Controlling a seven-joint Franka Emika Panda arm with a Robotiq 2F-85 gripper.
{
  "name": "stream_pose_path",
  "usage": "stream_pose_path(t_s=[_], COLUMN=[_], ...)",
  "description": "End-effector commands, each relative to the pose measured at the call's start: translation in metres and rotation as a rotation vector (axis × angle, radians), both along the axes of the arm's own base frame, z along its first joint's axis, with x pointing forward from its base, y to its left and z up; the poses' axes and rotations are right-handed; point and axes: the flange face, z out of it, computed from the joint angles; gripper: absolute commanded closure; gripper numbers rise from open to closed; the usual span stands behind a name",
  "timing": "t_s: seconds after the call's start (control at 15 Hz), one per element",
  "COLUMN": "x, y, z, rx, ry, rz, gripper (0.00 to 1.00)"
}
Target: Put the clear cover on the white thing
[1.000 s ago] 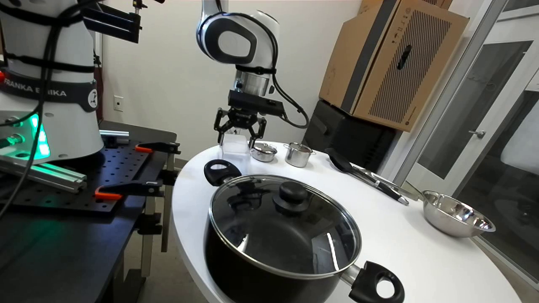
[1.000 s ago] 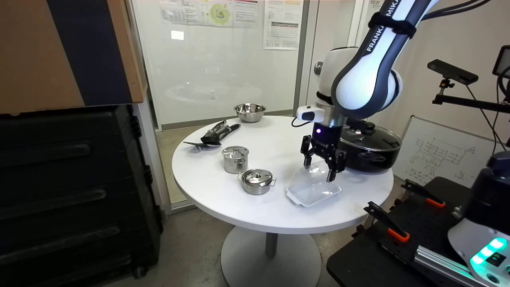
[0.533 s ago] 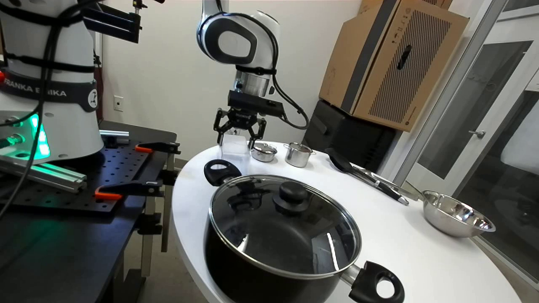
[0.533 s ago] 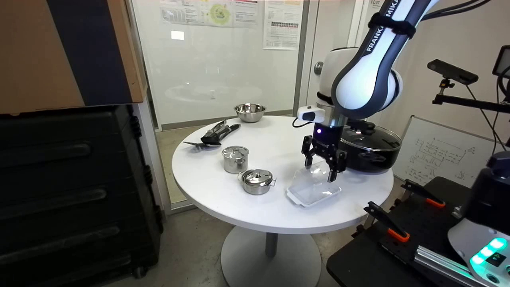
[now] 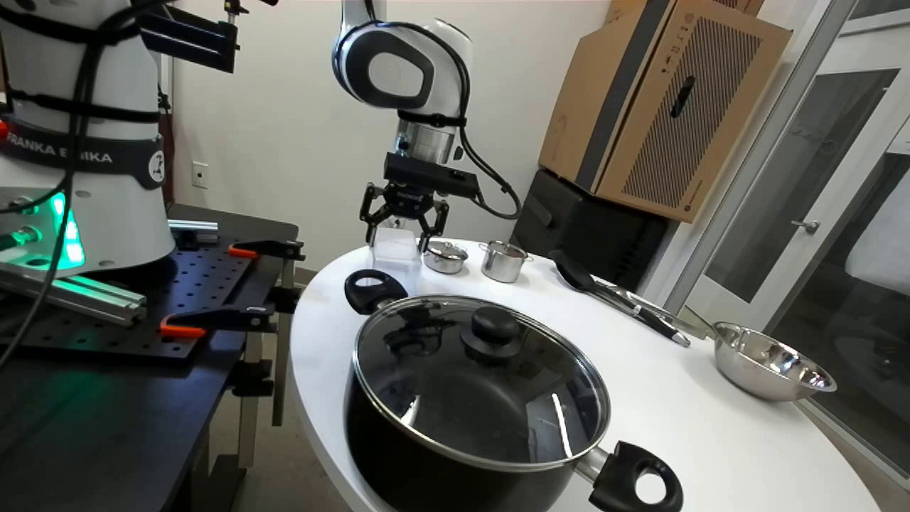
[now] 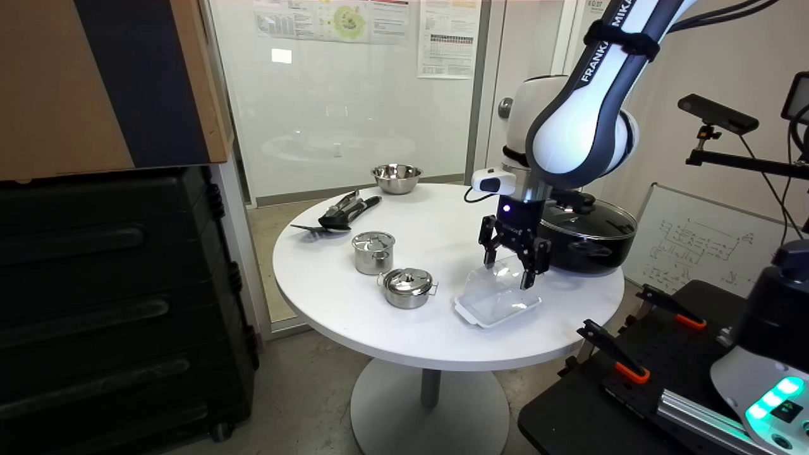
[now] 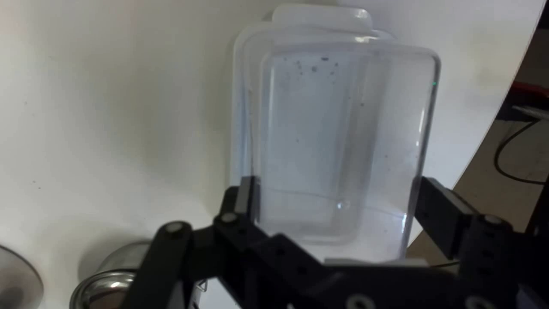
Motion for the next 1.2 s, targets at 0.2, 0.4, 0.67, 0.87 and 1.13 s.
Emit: stream_pose_path(t_s=[0.2,0.4,0.67,0.87,1.13], x=[-0.0031,-0.0031,-0.0032,-0.0033,-0.0034], y=[0.0030,0.0035,0.0030,0.0030,0.0034], z=[0.0008,0.0010,0.0002,0.0006,0.0007], rx=[0.006,0.009,0.009,0.005,0.004], ry=[0.011,0.012,0.015,0.016,0.016], rz=[-0.009,-0.018,-0.023,-0.022,-0.022], gripper=[0.36,0.36,0.36,0.12,0.00])
